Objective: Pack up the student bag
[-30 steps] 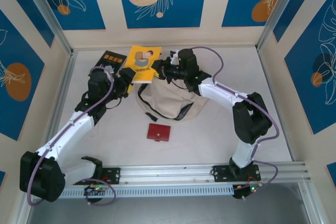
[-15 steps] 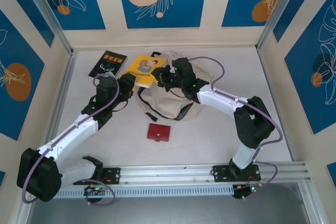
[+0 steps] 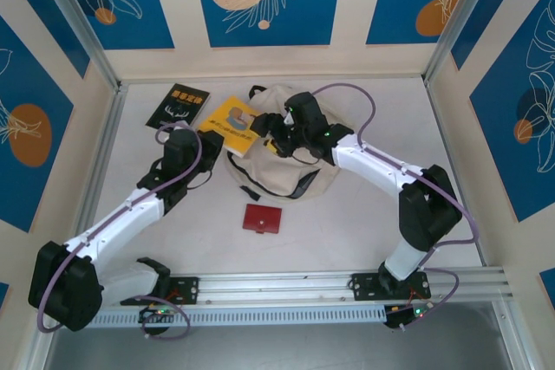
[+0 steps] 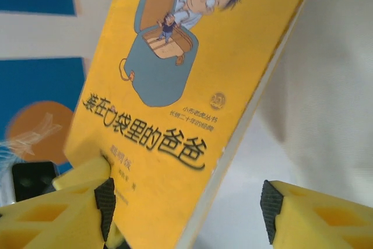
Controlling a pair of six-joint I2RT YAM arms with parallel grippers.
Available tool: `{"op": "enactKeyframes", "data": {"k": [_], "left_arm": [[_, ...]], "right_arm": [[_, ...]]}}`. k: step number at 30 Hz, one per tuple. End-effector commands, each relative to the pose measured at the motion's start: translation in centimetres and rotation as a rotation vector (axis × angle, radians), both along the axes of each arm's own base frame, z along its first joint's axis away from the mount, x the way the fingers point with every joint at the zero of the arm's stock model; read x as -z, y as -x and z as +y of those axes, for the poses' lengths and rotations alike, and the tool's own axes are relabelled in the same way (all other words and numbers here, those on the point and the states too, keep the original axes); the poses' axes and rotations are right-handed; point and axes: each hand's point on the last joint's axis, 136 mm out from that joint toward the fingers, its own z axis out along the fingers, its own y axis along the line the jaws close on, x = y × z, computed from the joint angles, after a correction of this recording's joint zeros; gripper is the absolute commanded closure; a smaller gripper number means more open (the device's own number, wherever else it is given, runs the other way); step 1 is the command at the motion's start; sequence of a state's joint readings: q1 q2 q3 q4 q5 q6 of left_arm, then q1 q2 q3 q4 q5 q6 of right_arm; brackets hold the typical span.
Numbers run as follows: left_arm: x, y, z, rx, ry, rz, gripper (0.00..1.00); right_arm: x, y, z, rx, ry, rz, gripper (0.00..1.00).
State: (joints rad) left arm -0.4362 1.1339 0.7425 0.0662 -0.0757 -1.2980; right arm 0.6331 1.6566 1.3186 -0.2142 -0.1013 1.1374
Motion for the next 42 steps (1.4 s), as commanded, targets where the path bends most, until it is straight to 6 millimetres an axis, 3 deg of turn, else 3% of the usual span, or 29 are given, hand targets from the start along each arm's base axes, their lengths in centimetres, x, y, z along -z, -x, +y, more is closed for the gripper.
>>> {"op": "enactKeyframes", "data": {"k": [1,6,14,23,26,36,42], "left_arm": [[-6.0,-0.6,2.6,-0.022,-0.132,-0.173,1.0],[-7.1,0.1,5.2,0.001,-0.29,-0.167,1.0],[-6.6,1.7,8.4,0.032,-0.447,-0.071,1.0],[-6.5,3.3,9.4,0.067,-0.482,-0.059,1.0],[-6.4,3.7,9.6,0.073,-0.5,-0.053,1.0],[-6.0,4.3,9.6,0.101,-0.508,-0.043,1.0],[-5.8,4.9,10.2,0.097,-0.531,-0.012,1.0]], "right_arm": [[2.0,3.1,-3.1,-0.199,0.272,-0.043,0.3],[3.9,4.5,-3.1,-0.361,0.391,-0.055,0.3],[6.1,4.1,0.6,-0.437,0.509,-0.07,0.32],[8.6,3.3,2.3,-0.451,0.556,-0.042,0.38],[9.2,2.8,2.4,-0.432,0.564,-0.033,0.48],[10.9,2.7,2.7,-0.427,0.559,0.016,0.6],[10.0,1.9,1.7,-0.38,0.6,-0.004,0.95]]}}
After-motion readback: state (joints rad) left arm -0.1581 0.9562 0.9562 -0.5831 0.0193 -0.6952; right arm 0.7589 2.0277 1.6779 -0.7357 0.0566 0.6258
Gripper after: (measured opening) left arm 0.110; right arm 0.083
